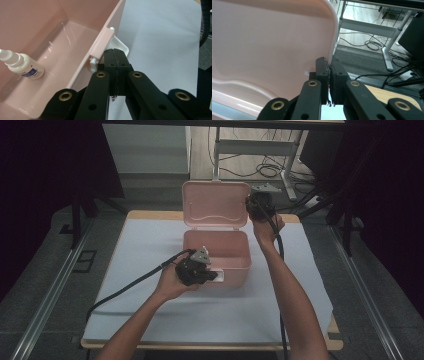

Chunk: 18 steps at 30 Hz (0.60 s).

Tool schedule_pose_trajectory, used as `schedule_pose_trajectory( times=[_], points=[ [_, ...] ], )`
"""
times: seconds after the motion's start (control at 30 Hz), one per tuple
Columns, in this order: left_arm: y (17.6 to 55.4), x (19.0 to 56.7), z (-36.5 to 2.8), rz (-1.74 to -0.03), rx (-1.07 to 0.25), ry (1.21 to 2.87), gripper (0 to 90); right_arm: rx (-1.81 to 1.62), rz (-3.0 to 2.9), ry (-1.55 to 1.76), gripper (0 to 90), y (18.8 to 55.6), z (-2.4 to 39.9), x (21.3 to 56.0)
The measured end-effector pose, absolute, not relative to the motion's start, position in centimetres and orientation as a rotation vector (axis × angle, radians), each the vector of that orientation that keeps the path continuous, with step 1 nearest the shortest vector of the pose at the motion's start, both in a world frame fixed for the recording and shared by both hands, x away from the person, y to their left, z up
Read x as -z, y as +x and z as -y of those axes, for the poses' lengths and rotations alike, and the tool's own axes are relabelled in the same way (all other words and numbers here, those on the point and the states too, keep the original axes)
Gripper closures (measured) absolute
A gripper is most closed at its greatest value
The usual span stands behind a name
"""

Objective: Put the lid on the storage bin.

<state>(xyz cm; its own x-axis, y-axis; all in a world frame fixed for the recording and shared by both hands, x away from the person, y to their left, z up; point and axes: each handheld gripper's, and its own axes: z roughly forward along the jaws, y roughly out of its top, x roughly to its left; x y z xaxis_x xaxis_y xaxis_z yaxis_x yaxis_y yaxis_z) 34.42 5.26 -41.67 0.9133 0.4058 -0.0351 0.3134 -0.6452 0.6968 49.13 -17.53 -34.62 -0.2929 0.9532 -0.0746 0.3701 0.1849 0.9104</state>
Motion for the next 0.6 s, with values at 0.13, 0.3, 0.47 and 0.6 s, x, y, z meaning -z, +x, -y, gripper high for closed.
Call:
schedule_pose_trajectory(
  times=[0.13, 0.3, 0.47, 0.6],
  points=[
    [34.5, 41.7, -5.3, -0.510, -0.157, 2.319, 90.0, -1.097, -1.772, 1.249, 87.0, 48.8, 17.6, 34.6],
    [34.4, 41.6, -5.2, -0.506, -0.160, 2.324, 90.0, -1.109, -1.753, 1.242, 87.3, 48.2, 17.6, 34.7],
    [34.4, 41.7, -5.2, -0.505, -0.163, 2.323, 90.0, -1.115, -1.739, 1.228, 87.4, 47.5, 17.6, 34.7],
    [34.4, 41.7, -5.2, -0.504, -0.161, 2.321, 90.0, -1.121, -1.733, 1.220, 87.5, 47.0, 17.6, 34.7]
  ],
)
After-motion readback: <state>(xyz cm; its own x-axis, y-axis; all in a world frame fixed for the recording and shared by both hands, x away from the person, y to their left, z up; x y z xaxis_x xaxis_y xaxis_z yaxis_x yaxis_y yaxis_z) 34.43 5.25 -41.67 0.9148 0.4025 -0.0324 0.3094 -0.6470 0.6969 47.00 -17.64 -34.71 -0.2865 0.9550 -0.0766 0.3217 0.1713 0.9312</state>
